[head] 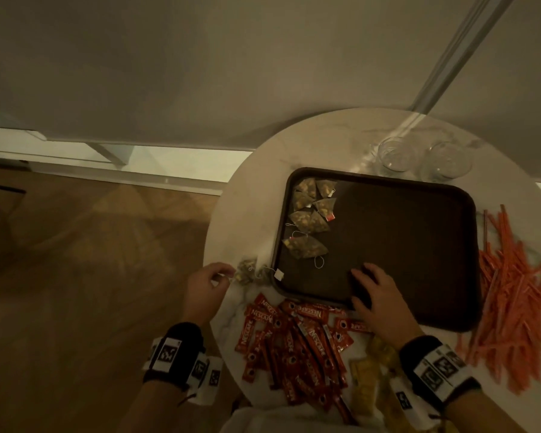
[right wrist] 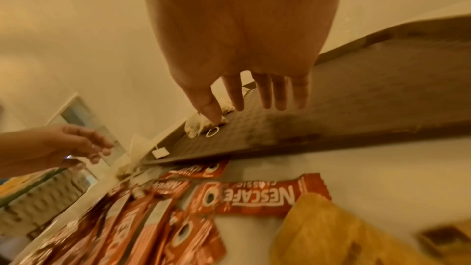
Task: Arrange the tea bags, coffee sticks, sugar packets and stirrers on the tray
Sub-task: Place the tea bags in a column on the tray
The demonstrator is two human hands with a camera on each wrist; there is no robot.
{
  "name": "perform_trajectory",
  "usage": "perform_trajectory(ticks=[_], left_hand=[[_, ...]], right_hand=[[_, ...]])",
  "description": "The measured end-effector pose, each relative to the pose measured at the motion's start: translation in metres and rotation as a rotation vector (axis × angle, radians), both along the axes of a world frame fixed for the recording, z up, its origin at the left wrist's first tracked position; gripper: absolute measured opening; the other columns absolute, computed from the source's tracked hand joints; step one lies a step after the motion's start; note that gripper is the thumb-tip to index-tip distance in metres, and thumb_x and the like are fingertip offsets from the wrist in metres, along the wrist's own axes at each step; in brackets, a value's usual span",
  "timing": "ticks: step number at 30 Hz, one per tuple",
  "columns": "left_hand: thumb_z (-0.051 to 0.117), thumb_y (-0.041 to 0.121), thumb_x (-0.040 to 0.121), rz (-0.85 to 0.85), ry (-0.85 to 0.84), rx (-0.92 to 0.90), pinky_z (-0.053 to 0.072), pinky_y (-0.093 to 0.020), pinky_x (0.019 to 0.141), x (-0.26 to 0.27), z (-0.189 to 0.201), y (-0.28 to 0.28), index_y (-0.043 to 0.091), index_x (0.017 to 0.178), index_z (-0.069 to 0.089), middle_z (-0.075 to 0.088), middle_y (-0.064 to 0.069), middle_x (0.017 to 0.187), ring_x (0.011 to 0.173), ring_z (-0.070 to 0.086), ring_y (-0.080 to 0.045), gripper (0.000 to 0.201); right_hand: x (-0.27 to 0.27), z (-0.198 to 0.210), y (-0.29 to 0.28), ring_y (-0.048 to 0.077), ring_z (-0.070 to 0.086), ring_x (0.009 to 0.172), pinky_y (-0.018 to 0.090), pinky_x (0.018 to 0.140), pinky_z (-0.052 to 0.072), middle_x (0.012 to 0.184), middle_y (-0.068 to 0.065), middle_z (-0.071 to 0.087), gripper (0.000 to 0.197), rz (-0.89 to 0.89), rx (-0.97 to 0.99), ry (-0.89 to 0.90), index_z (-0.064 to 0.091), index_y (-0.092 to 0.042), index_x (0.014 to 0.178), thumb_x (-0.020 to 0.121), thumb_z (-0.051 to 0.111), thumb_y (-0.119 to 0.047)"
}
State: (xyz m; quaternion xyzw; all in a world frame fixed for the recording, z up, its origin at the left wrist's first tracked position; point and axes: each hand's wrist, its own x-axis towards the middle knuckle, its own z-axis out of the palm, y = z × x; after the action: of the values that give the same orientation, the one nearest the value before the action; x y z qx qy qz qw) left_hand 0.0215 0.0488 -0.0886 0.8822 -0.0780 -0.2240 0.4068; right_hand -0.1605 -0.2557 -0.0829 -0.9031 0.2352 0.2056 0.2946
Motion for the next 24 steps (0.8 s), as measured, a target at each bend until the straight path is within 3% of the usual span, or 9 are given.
perform_trajectory(ticks=[3, 5, 7, 10, 13, 16, 18, 21, 24], left_hand=[[0.057, -0.004, 0.089, -0.045, -0.047, -0.008, 0.044, -0.013, 0.069, -0.009, 0.004, -0.003, 0.026, 0.087, 0.069, 0.071, 0.011, 0.091, 0.078, 0.061, -0.002, 0.032], [0.059, -0.002, 0.088, -0.072, -0.106, -0.017, 0.047, -0.016, 0.072, -0.010, 0.005, -0.008, 0.022, 0.094, 0.070, 0.070, 0.009, 0.094, 0.080, 0.061, -0.002, 0.027], [0.061, -0.001, 0.087, -0.116, -0.203, 0.001, 0.051, -0.021, 0.079, -0.010, 0.004, -0.016, 0.018, 0.104, 0.070, 0.067, 0.007, 0.102, 0.086, 0.061, -0.005, 0.026], [0.064, 0.005, 0.088, -0.115, -0.258, 0.062, 0.048, -0.019, 0.082, -0.005, 0.003, -0.032, 0.017, 0.115, 0.066, 0.060, 0.007, 0.115, 0.092, 0.057, -0.007, 0.029], [0.068, 0.027, 0.089, -0.051, -0.226, 0.167, 0.049, -0.028, 0.083, 0.009, -0.001, -0.040, 0.021, 0.117, 0.065, 0.060, 0.010, 0.114, 0.097, 0.057, -0.009, 0.029], [0.066, 0.036, 0.090, -0.089, -0.144, 0.274, 0.053, -0.031, 0.079, 0.020, 0.002, -0.044, 0.025, 0.095, 0.072, 0.070, 0.011, 0.095, 0.089, 0.066, -0.011, 0.013], [0.068, 0.038, 0.090, -0.056, -0.138, 0.221, 0.054, -0.028, 0.075, 0.024, 0.013, -0.044, 0.026, 0.087, 0.072, 0.071, 0.013, 0.085, 0.082, 0.066, -0.008, 0.013], [0.072, 0.039, 0.087, -0.017, -0.231, 0.134, 0.048, -0.025, 0.073, 0.024, 0.038, -0.043, 0.022, 0.087, 0.072, 0.069, 0.012, 0.086, 0.082, 0.061, -0.003, 0.017], [0.075, 0.027, 0.085, -0.096, -0.400, 0.028, 0.051, -0.035, 0.079, 0.015, 0.061, -0.043, 0.017, 0.084, 0.072, 0.067, 0.009, 0.089, 0.086, 0.060, -0.010, 0.011]], right_hand=[[-0.002, 0.002, 0.014, 0.028, 0.005, 0.152, 0.045, 0.123, 0.009, 0.165, 0.006, -0.001, 0.069, 0.129, -0.080, 0.150, 0.009, -0.028, 0.157, 0.101, 0.042, -0.049], [-0.003, 0.002, 0.020, 0.028, -0.002, 0.152, 0.048, 0.122, 0.005, 0.165, 0.007, -0.009, 0.070, 0.176, -0.117, 0.205, 0.003, -0.027, 0.158, 0.101, 0.036, -0.052], [-0.004, 0.001, 0.019, 0.026, -0.004, 0.152, 0.050, 0.122, 0.003, 0.165, 0.004, -0.010, 0.070, 0.162, -0.126, 0.215, 0.002, -0.026, 0.158, 0.101, 0.035, -0.052], [-0.005, 0.001, 0.017, 0.022, -0.003, 0.153, 0.051, 0.122, 0.003, 0.165, 0.001, -0.009, 0.070, 0.115, -0.094, 0.209, 0.004, -0.023, 0.158, 0.102, 0.038, -0.049], [-0.004, 0.003, 0.018, 0.021, 0.000, 0.153, 0.051, 0.122, 0.003, 0.166, 0.000, -0.006, 0.070, 0.084, -0.075, 0.178, 0.008, -0.022, 0.158, 0.102, 0.042, -0.045], [-0.002, 0.007, 0.018, 0.022, 0.004, 0.152, 0.051, 0.122, 0.005, 0.166, 0.002, 0.000, 0.070, 0.054, -0.046, 0.172, 0.013, -0.021, 0.157, 0.100, 0.049, -0.038], [0.001, 0.010, 0.016, 0.023, 0.012, 0.152, 0.050, 0.122, 0.008, 0.165, 0.004, 0.011, 0.067, -0.002, -0.011, 0.139, 0.020, -0.019, 0.156, 0.099, 0.052, -0.032], [0.008, 0.023, 0.016, 0.020, 0.040, 0.138, 0.040, 0.117, 0.032, 0.151, 0.007, 0.043, 0.052, -0.144, 0.103, -0.001, 0.041, -0.017, 0.147, 0.097, 0.055, -0.020], [0.021, 0.042, 0.024, 0.009, 0.049, 0.120, 0.030, 0.107, 0.042, 0.134, 0.000, 0.054, 0.035, -0.149, 0.192, -0.125, 0.056, -0.019, 0.131, 0.097, 0.056, -0.014]])
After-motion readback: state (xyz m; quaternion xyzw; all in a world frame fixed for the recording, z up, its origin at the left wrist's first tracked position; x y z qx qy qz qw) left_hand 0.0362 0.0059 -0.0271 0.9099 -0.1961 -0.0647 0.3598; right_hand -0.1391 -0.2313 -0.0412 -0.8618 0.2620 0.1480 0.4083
